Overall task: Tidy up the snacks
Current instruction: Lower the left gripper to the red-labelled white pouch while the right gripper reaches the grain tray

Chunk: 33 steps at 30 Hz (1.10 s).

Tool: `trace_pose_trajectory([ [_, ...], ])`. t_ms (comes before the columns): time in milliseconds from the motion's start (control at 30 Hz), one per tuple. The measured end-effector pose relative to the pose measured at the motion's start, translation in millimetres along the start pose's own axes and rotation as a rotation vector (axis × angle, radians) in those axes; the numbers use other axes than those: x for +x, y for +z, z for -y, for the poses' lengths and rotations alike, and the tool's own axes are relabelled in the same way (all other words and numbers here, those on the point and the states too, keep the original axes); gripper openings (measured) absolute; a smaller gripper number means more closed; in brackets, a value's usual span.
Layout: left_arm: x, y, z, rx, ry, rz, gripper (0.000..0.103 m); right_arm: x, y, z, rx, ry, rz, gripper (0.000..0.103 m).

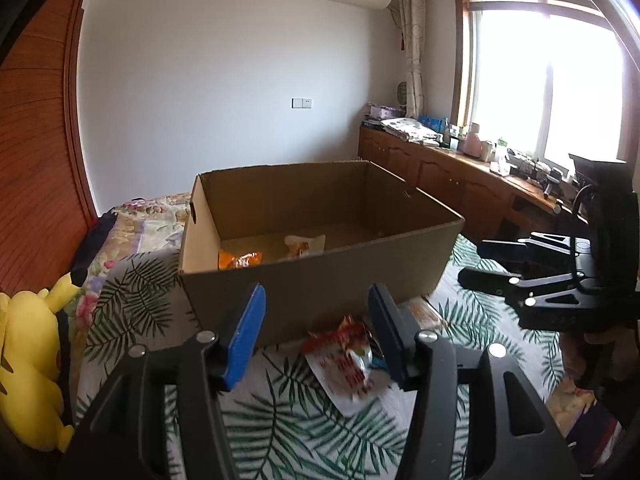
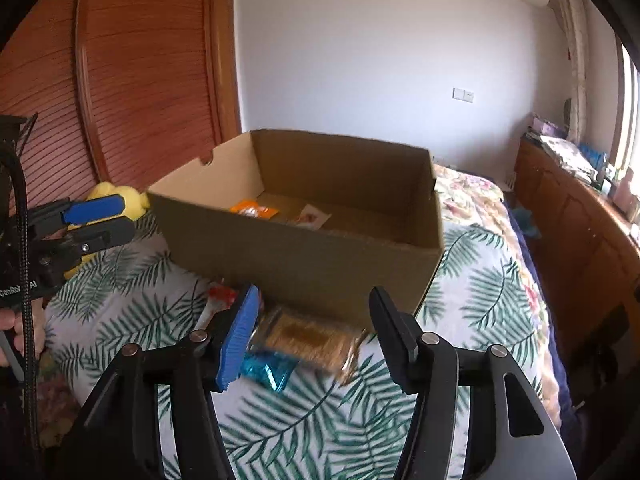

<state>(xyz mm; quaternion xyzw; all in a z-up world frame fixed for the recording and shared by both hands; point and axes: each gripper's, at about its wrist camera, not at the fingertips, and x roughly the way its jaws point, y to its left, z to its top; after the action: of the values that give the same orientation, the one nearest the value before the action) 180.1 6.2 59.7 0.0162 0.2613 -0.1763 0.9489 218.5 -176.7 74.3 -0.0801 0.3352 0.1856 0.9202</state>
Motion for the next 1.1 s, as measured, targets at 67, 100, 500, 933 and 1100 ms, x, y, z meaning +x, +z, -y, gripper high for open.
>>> trace_pose_trajectory([
  [67,-3,-5,4,0.006,-0.001,-0.002,0.054,2,-8,-5,-0.007,-0.001,-0.013,0.062],
  [100,-4,-8,5,0.008,-0.003,-0.002,0.054,4,-11,-6,-0.009,0.001,-0.021,0.063],
  [500,11,-43,11,-0.005,-0.015,-0.071,0.055,59,-37,7,0.134,-0.004,-0.164,0.077],
  [933,24,-55,6,-0.049,-0.018,-0.113,0.055,92,-35,8,0.206,-0.004,-0.225,0.085],
  [1100,40,-54,7,-0.065,-0.019,-0.141,0.054,101,-31,1,0.197,-0.041,-0.244,0.087],
])
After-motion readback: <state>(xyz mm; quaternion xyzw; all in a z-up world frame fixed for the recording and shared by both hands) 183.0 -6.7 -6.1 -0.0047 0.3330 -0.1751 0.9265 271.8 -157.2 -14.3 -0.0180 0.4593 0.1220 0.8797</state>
